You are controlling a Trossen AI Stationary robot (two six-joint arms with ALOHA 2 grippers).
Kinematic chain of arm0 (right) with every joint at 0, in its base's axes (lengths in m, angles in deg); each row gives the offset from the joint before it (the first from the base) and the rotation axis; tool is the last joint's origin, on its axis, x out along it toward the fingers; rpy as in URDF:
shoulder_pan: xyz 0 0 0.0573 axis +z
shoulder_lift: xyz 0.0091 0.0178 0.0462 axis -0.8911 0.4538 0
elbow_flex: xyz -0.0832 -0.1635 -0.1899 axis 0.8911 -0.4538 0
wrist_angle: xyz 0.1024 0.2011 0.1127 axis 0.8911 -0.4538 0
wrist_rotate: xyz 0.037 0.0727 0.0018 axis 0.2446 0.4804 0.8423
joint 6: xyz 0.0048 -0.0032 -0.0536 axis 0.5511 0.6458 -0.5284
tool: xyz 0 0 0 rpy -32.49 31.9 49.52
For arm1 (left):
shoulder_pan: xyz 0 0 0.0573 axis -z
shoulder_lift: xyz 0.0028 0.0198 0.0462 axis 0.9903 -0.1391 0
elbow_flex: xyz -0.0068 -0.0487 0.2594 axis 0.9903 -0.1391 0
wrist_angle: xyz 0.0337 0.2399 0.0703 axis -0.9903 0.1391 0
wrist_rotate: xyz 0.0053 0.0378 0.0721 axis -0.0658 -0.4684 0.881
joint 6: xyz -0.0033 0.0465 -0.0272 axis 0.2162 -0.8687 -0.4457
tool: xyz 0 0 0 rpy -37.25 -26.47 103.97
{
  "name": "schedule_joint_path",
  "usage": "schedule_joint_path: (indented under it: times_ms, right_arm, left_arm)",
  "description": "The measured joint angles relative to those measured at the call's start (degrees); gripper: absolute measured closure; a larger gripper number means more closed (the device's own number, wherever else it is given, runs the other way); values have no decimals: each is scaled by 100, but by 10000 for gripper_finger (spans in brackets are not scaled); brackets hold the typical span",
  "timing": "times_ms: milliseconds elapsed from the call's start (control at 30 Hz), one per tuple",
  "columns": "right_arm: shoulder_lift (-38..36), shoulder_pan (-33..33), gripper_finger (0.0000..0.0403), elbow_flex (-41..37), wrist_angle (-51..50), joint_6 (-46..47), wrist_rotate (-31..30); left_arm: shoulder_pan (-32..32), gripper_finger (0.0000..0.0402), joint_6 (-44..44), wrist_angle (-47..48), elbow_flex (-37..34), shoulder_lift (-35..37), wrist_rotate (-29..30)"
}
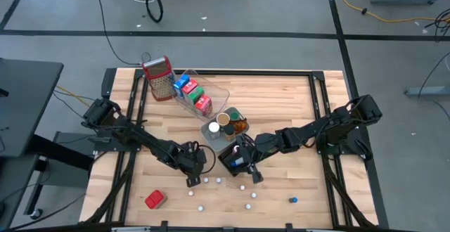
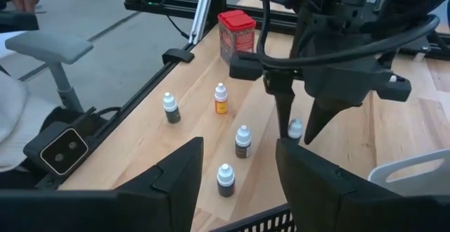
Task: Pick & Place Kitchen Items
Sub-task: Put the black small food coloring bottle into the black bin
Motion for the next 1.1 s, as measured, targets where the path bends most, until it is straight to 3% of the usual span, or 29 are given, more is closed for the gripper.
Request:
schedule_joint_path:
  times_ms: [267, 533, 733, 867, 1100]
  right_arm:
    - [0, 0, 213, 0, -6, -10, 0]
    - [0, -7, 213, 0, 7, -58, 0]
    - [0, -7, 213, 0, 3, -60, 0]
    - [0, -7, 213, 0, 2, -60, 0]
    - [0, -7, 213, 0, -72, -60, 0]
  left_arm:
    - [-11, 321, -293, -339, 0, 0, 57]
    - [-254, 290, -1630, -1068, 407, 0, 374]
    - [-636, 307, -2712, -1073, 1032, 0, 462]
    - [-997, 314, -2749, -1058, 1120, 0, 186]
    - [-1274, 291, -2679, -1352, 813, 0, -449]
